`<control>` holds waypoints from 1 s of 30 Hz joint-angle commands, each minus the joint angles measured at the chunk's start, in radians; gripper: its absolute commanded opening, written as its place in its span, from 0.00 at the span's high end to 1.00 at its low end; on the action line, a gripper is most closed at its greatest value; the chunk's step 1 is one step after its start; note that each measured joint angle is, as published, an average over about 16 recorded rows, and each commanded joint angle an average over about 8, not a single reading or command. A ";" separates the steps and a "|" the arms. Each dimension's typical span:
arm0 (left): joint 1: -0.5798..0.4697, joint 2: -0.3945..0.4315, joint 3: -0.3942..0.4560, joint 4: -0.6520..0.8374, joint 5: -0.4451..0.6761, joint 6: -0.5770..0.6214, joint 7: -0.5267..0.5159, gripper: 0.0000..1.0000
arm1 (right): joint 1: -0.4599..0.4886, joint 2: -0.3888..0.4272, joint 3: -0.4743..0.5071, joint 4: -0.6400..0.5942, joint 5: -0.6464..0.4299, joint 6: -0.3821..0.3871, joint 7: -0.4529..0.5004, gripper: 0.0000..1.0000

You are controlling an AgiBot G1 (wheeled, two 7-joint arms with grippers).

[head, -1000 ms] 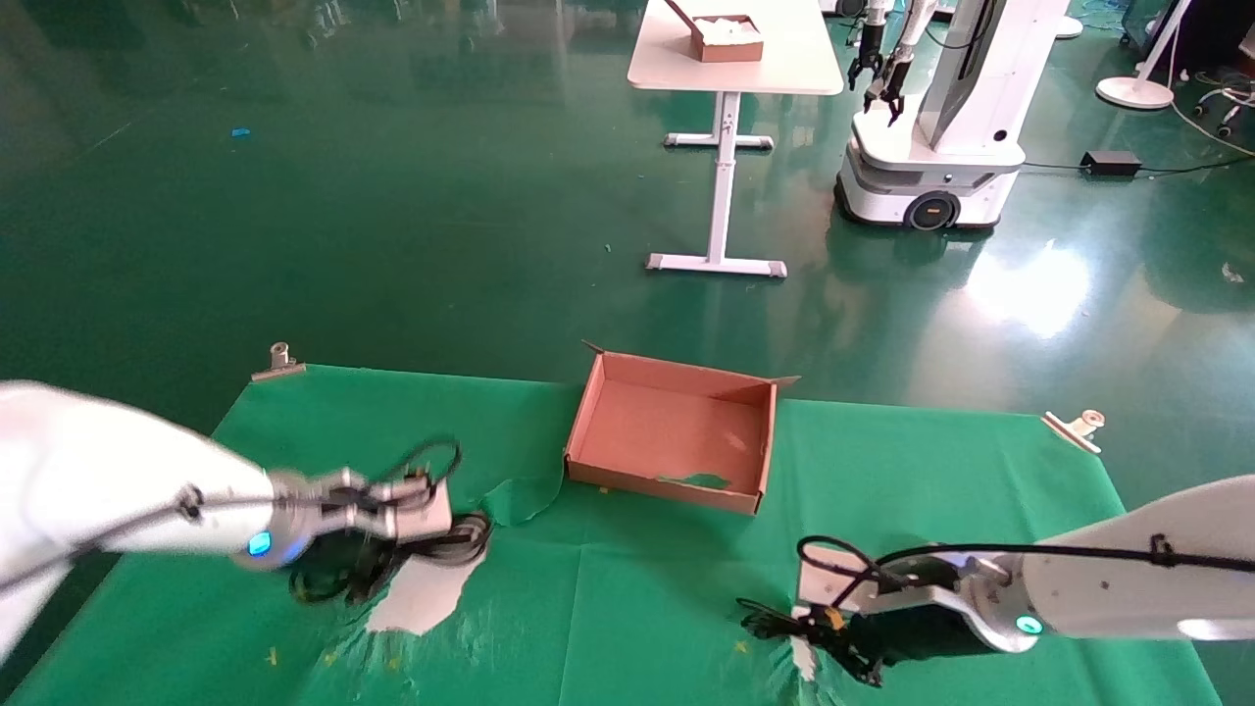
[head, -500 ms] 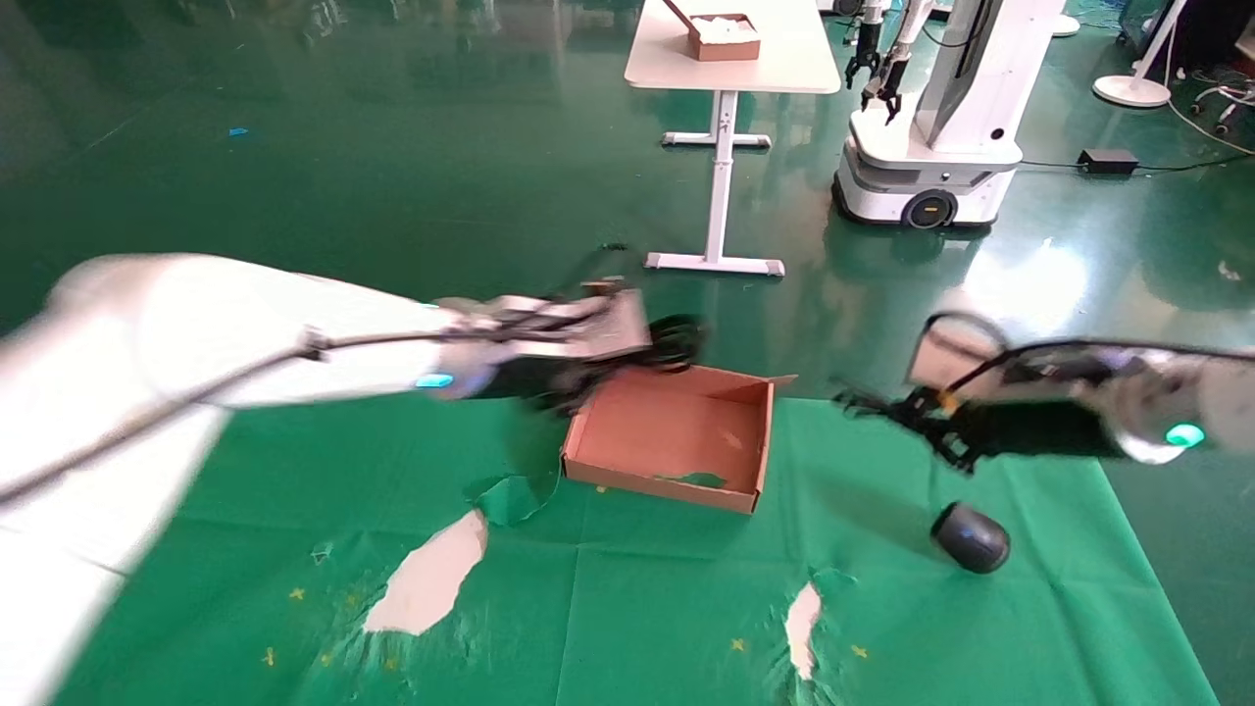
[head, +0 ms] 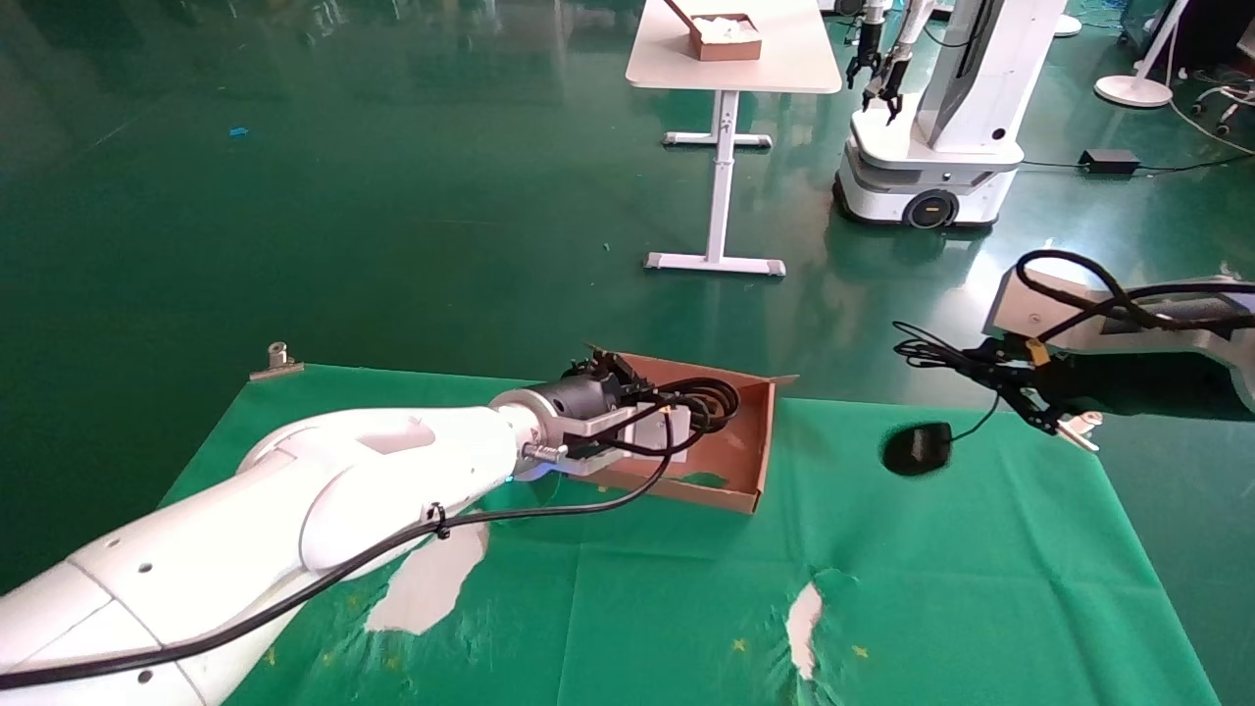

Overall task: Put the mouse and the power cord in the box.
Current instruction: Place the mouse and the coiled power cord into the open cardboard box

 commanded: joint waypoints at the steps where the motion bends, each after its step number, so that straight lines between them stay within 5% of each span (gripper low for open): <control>1: -0.008 0.000 0.041 0.009 -0.014 -0.021 -0.015 0.00 | -0.006 0.009 0.001 0.029 -0.003 -0.004 0.021 1.00; 17: -0.065 -0.002 0.202 0.046 -0.093 -0.098 -0.105 0.00 | 0.008 -0.034 0.000 0.030 0.016 0.009 -0.005 1.00; 30: -0.167 -0.028 0.213 0.338 -0.075 -0.152 -0.227 0.00 | 0.067 -0.126 -0.002 -0.031 0.046 0.037 -0.095 1.00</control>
